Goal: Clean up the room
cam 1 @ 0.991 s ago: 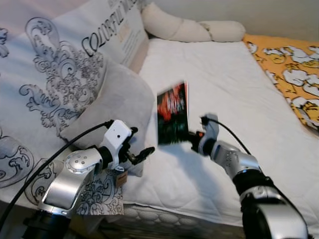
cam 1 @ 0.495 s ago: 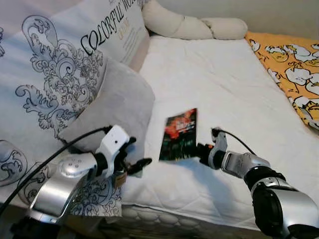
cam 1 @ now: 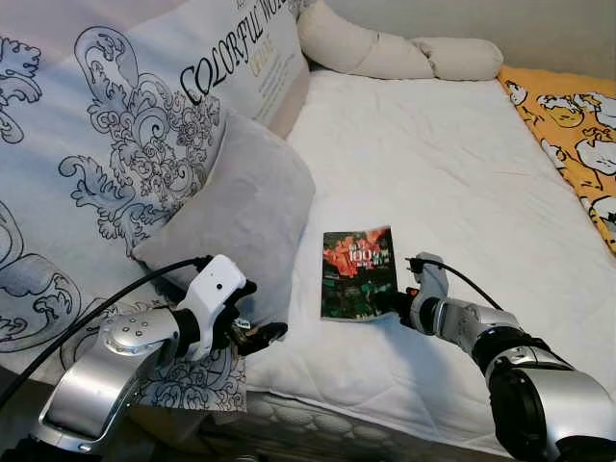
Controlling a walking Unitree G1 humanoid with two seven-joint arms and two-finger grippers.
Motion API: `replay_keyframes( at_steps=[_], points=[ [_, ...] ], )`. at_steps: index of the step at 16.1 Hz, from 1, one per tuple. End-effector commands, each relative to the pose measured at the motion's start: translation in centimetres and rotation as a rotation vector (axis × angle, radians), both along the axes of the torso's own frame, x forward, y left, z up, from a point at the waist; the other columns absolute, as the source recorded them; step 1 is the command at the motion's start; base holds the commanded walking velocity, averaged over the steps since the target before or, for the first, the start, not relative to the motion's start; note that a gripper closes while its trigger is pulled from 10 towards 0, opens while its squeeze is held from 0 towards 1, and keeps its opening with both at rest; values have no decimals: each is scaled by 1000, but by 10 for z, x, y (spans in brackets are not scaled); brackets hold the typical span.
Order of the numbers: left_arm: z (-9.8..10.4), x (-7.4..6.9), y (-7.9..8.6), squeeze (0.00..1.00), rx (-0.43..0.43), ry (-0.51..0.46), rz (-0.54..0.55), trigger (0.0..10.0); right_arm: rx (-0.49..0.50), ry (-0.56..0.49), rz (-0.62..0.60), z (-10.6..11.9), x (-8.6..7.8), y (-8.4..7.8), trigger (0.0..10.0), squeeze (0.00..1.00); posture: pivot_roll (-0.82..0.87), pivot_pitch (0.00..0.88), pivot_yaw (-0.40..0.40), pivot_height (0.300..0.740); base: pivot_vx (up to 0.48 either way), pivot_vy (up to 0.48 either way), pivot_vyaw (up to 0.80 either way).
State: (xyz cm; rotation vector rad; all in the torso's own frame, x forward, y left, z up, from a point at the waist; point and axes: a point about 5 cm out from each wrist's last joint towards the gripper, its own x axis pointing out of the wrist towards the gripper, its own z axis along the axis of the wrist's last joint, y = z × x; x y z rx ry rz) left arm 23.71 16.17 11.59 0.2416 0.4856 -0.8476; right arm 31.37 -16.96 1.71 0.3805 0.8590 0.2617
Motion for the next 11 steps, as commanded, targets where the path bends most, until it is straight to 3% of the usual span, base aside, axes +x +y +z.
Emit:
replay_keyframes(
  at_steps=[1, 3, 7, 11],
  points=[
    [3, 0, 0, 345, -6, -8, 13, 10000, 0, 7, -19, -2, -3, -7, 10000, 1000, 180, 0, -8, 740, 0, 0, 0],
    [3, 5, -4, 345, -26, -14, 39, 10000, 5, 30, -46, -6, -9, -19, 10000, 1000, 166, 0, -14, 740, 0, 0, 0],
    [-2, 11, -9, 341, -102, -14, 121, 10000, 209, -49, -126, 3, -7, -31, 10000, 1000, 139, 0, -52, 740, 0, 0, 0],
    [0, 22, -7, 341, -138, -152, 319, 10000, 191, -213, -62, 10, -9, -40, 10000, 1000, 134, 0, -83, 740, 0, 0, 0]
  ],
)
